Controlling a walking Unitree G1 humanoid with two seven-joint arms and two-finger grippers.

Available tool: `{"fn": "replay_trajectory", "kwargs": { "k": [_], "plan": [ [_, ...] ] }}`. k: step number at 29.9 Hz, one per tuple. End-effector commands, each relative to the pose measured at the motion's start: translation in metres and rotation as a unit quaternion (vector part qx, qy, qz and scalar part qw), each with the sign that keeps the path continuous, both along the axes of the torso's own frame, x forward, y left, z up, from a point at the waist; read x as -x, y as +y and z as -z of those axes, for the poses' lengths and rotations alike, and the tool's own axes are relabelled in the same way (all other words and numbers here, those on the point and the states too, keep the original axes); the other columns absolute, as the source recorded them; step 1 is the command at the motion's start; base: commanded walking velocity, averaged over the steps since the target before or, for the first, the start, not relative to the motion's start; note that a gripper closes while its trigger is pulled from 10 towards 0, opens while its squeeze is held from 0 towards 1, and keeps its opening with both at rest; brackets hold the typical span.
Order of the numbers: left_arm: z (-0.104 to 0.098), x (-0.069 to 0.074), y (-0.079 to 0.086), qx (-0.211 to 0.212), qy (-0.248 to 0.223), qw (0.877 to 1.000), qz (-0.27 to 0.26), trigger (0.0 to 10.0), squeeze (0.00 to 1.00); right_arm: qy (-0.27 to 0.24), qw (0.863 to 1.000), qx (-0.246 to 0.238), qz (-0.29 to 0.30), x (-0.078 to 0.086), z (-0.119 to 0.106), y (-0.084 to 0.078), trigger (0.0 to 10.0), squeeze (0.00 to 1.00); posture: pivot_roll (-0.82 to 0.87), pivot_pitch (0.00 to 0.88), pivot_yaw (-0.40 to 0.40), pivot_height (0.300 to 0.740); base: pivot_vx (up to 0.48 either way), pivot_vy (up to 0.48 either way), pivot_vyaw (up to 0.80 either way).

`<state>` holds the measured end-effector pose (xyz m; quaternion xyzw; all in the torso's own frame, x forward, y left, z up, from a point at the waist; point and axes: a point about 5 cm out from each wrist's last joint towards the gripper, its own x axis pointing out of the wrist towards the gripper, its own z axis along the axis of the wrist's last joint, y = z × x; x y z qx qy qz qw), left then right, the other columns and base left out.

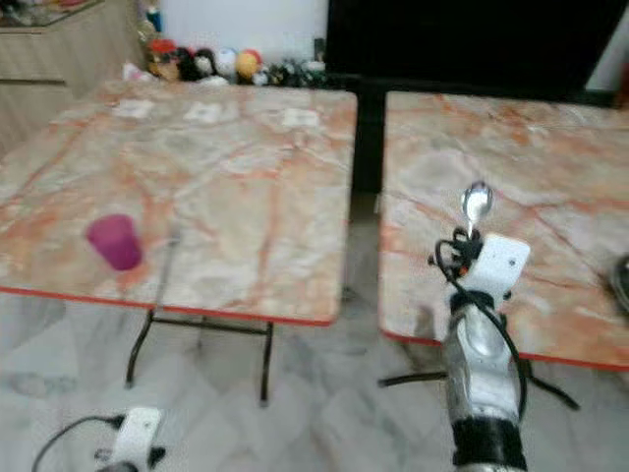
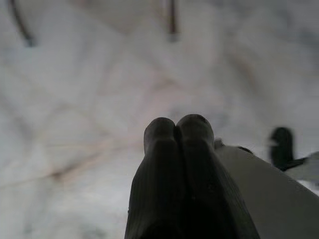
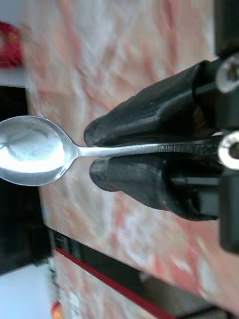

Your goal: Setting the table

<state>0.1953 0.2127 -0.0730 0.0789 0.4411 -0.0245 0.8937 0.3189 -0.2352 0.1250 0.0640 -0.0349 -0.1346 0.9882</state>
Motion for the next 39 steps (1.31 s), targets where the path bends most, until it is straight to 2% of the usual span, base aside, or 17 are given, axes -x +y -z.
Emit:
{"fn": "replay_trajectory", "kwargs": {
  "k": [1, 20, 28, 39],
  "plan": [
    [-0.001, 0.003, 0.012, -0.013, 0.005, 1.0, -0.006, 10.0, 0.0, -0.018, 1.0, 0.0, -0.01, -0.005, -0.009, 0.009, 10.0, 0.0, 0.07, 0.0, -0.031, 0.74, 0.0, -0.424, 0.0],
    [-0.004, 0.0, 0.016, -0.015, 0.002, 1.0, -0.009, 10.0, 0.0, -0.036, 0.999, 0.011, 0.024, -0.005, -0.023, -0.005, 10.0, 0.0, 0.04, 0.058, -0.009, 0.74, 0.0, -0.425, 0.0],
    [-0.003, 0.0, 0.017, -0.018, 0.006, 1.0, -0.008, 10.0, 0.0, -0.032, 0.999, 0.014, 0.032, -0.001, -0.021, -0.008, 10.0, 0.0, 0.04, 0.078, -0.006, 0.74, 0.0, -0.416, 0.0],
    [-0.004, 0.001, 0.019, -0.016, 0.001, 1.0, -0.016, 10.0, 0.0, -0.027, 0.999, 0.01, 0.032, 0.001, -0.019, -0.006, 10.0, 0.0, 0.04, 0.088, -0.003, 0.74, 0.0, 0.0, 0.0]
  ]
}}
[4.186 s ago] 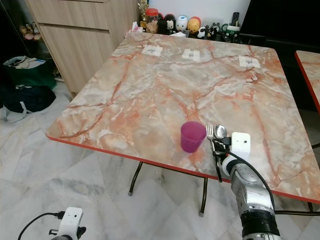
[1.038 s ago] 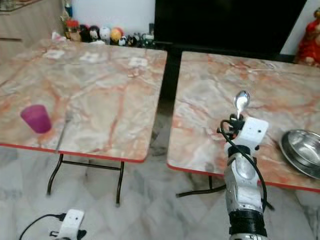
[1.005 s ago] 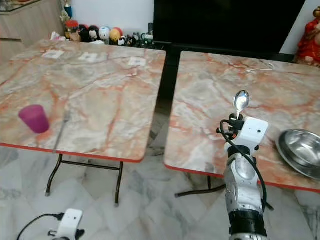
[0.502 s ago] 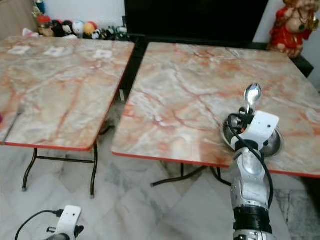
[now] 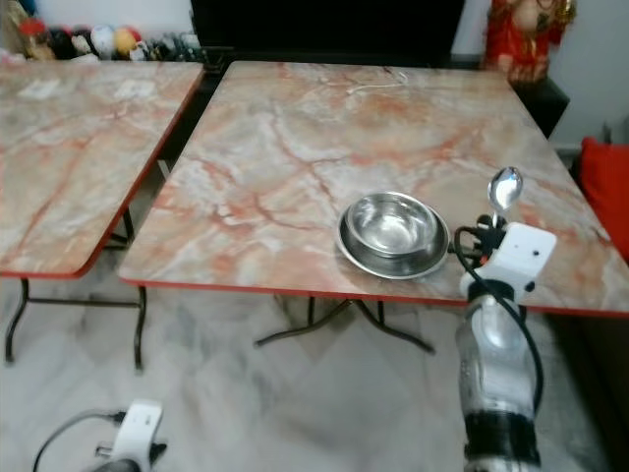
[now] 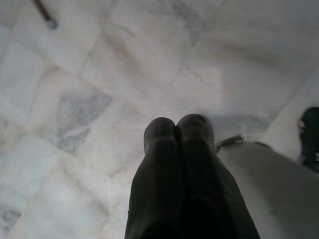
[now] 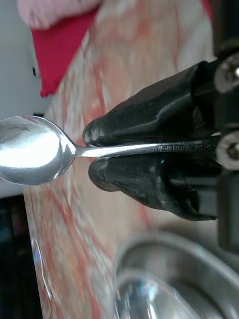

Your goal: Setting the table

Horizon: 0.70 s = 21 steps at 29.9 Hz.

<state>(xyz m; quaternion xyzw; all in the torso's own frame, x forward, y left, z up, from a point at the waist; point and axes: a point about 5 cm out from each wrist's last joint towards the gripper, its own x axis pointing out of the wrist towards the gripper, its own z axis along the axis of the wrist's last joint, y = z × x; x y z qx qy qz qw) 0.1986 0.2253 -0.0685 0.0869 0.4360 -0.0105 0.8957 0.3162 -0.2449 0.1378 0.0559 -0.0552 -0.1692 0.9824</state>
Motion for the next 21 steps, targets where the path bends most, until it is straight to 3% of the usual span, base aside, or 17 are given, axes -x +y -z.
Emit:
{"fn": "replay_trajectory", "kwargs": {
  "k": [1, 4, 21],
  "plan": [
    [0.001, 0.0042, 0.0062, -0.003, 0.009, 1.0, -0.007, 10.0, 0.0, -0.01, 1.0, 0.001, -0.004, -0.002, -0.006, 0.0033, 10.0, 0.0, 0.04, 0.088, -0.003, 0.74, 0.0, 0.0, 0.0],
    [0.0011, 0.0046, 0.0062, -0.001, 0.01, 1.0, -0.006, 10.0, 0.0, -0.009, 1.0, 0.002, -0.005, -0.0018, -0.0056, 0.0036, 10.0, 0.0, 0.04, 0.09, -0.002, 0.74, 0.0, 0.0, 0.0],
    [0.0014, 0.0052, 0.0064, 0.0, 0.012, 1.0, -0.004, 10.0, 0.0, -0.01, 1.0, -0.002, -0.004, -0.0035, -0.0068, 0.0058, 10.0, 0.0, 0.04, 0.093, 0.001, 0.74, 0.297, 0.0, 0.0]
  ]
}}
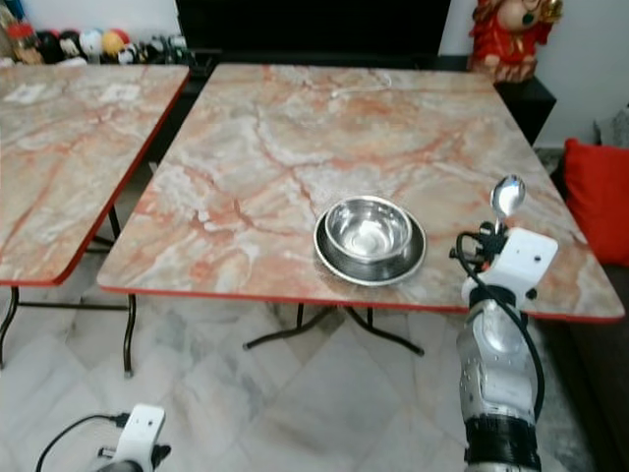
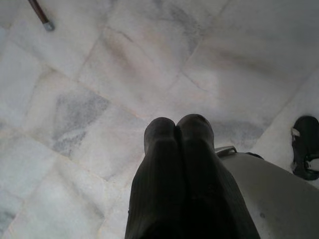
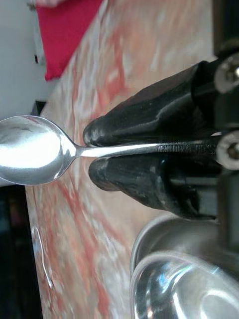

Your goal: Setting the table

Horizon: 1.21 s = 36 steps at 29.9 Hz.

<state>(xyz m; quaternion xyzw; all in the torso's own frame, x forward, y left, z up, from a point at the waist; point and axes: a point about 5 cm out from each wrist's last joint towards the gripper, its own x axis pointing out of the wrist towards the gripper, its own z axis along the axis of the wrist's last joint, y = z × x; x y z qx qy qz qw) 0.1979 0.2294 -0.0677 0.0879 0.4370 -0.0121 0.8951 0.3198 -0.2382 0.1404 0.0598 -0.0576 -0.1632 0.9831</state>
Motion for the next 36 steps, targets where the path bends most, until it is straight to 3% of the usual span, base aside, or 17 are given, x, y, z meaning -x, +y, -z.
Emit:
{"fn": "replay_trajectory", "kwargs": {
  "k": [1, 15, 19, 22, 27, 29, 36],
  "plan": [
    [0.002, 0.005, 0.002, 0.0, 0.011, 1.0, -0.006, 10.0, 0.0, -0.006, 1.0, 0.002, 0.002, 0.0, -0.004, -0.001, 10.0, 0.0, 0.04, 0.093, 0.001, 0.74, 0.315, 0.0, 0.0],
    [0.002, 0.003, 0.002, -0.001, 0.008, 1.0, -0.005, 10.0, 0.0, -0.01, 1.0, 0.008, 0.005, -0.006, -0.011, -0.003, 10.0, 0.0, 0.04, 0.098, 0.006, 0.74, 0.059, 0.0, 0.0],
    [0.001, 0.002, 0.002, -0.001, 0.009, 1.0, -0.003, 10.0, 0.0, 0.01, 1.0, 0.022, 0.012, -0.009, -0.014, -0.01, 10.0, 0.0, 0.04, 0.1, 0.005, 0.74, 0.0, 0.0, 0.0],
    [0.001, 0.001, 0.001, -0.001, 0.008, 1.0, -0.002, 10.0, 0.0, 0.08, 0.996, 0.033, 0.023, -0.013, -0.012, -0.022, 10.0, 0.0, 0.04, 0.101, 0.008, 0.74, 0.0, 0.0, 0.0],
    [0.001, 0.001, 0.001, -0.001, 0.008, 1.0, -0.001, 10.0, 0.0, 0.099, 0.995, 0.029, 0.015, -0.015, -0.013, -0.025, 10.0, 0.0, 0.04, 0.101, 0.008, 0.74, 0.0, 0.0, 0.0],
    [0.0, -0.001, 0.001, 0.0, 0.009, 1.0, 0.001, 10.0, 0.0, 0.158, 0.987, 0.012, -0.033, -0.021, -0.003, -0.025, 10.0, 0.0, 0.03, 0.108, 0.012, 0.74, 0.0, 0.0, 0.0],
    [-0.001, -0.002, 0.001, 0.001, 0.007, 1.0, 0.001, 10.0, 0.0, 0.185, 0.982, -0.008, -0.041, -0.023, 0.008, -0.024, 10.0, 0.0, 0.04, 0.114, 0.014, 0.74, 0.0, 0.0, 0.0]
  ]
}}
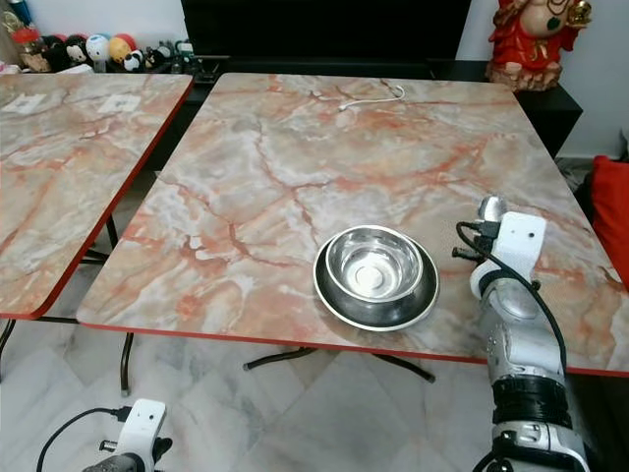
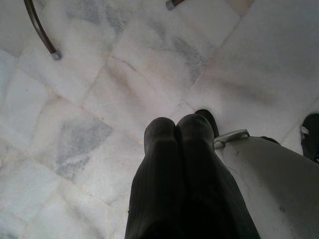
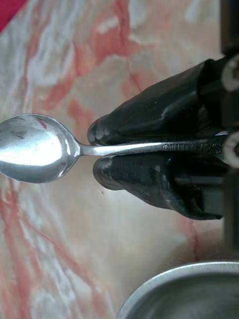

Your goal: Setting the table

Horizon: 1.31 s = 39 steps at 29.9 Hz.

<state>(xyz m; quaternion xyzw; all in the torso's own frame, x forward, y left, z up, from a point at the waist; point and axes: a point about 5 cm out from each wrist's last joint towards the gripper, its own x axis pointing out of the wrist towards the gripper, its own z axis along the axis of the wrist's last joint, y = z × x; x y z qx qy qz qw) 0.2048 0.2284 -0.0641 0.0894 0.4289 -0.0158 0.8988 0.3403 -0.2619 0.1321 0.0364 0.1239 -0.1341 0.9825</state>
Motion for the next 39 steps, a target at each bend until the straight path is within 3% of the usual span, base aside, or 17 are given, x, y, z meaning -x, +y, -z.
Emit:
{"fn": "replay_trajectory", "kwargs": {
  "k": [1, 8, 35, 36, 37, 38, 39],
  "plan": [
    [0.003, 0.005, 0.002, 0.001, 0.016, 1.0, -0.003, 10.0, 0.0, 0.014, 1.0, -0.003, -0.005, -0.002, 0.003, 0.0, 10.0, 0.0, 0.04, 0.113, 0.014, 0.74, 0.0, 0.0, 0.0],
    [0.003, 0.005, 0.002, 0.001, 0.017, 1.0, -0.003, 10.0, 0.0, 0.06, 0.998, -0.014, -0.031, 0.0, 0.02, 0.007, 10.0, 0.0, 0.04, 0.116, 0.017, 0.74, 0.0, 0.0, 0.0],
    [0.003, 0.007, 0.004, -0.003, 0.017, 1.0, -0.001, 10.0, 0.0, 0.074, 0.996, -0.011, -0.038, 0.005, 0.039, 0.018, 10.0, 0.01, 0.05, 0.119, 0.023, 0.74, 0.0, 0.0, 0.0],
    [0.003, 0.007, 0.004, -0.003, 0.017, 1.0, -0.001, 10.0, 0.0, 0.074, 0.997, -0.01, -0.037, 0.005, 0.039, 0.018, 10.0, 0.2, 0.05, 0.12, 0.023, 0.74, 0.0, 0.0, 0.0],
    [0.003, 0.007, 0.004, -0.003, 0.017, 1.0, -0.001, 10.0, 0.0, 0.073, 0.997, -0.01, -0.036, 0.005, 0.039, 0.018, 10.0, 0.29, 0.05, 0.119, 0.023, 0.74, 0.0, 0.0, 0.0],
    [0.003, 0.007, 0.004, -0.003, 0.018, 1.0, -0.001, 10.0, 0.0, 0.073, 0.997, -0.01, -0.035, 0.005, 0.039, 0.018, 10.0, 0.62, 0.05, 0.118, 0.024, 0.74, 0.0, 0.0, 0.0],
    [0.003, 0.007, 0.004, -0.003, 0.018, 1.0, -0.001, 10.0, 0.0, 0.073, 0.997, -0.01, -0.034, 0.005, 0.039, 0.018, 10.0, 0.62, 0.05, 0.118, 0.024, 0.74, 0.0, 0.0, 0.0]
  ]
}}
